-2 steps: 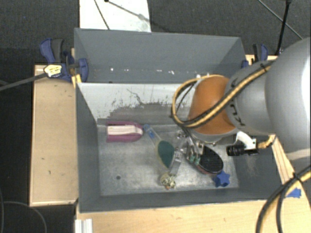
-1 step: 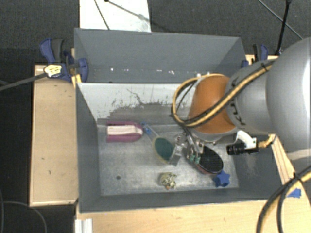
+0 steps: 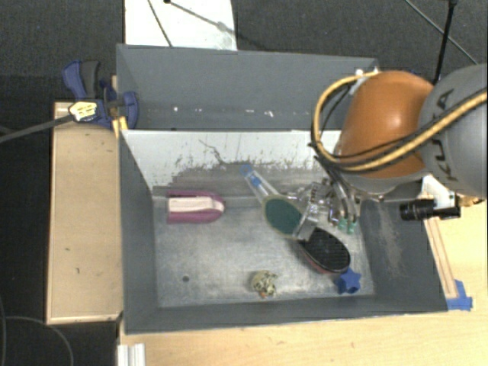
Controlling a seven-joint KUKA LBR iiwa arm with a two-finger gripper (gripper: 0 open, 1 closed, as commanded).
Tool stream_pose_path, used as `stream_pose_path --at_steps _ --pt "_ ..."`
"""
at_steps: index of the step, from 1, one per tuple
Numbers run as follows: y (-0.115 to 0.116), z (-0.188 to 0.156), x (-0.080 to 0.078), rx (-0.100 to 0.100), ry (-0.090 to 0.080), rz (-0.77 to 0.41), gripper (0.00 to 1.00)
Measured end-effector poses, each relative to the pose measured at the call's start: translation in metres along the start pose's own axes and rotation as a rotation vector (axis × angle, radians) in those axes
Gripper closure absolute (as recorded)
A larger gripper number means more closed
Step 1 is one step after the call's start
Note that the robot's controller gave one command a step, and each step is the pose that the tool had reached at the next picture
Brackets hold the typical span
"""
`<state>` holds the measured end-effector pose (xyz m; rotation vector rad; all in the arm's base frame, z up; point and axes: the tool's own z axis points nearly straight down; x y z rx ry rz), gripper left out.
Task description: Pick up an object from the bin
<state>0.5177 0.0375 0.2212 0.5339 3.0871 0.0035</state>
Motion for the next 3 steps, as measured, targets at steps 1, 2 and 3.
stream_pose_path --at_steps 1,2,3 --pt "-0.008 0.053 -0.018 0.005 0.010 -0.073 1.00" --pt "0.000 0.067 -0.031 0.002 0.005 -0.308 1.00" --pt "0.000 0.003 -0.028 0.000 0.001 -0.311 1.00"
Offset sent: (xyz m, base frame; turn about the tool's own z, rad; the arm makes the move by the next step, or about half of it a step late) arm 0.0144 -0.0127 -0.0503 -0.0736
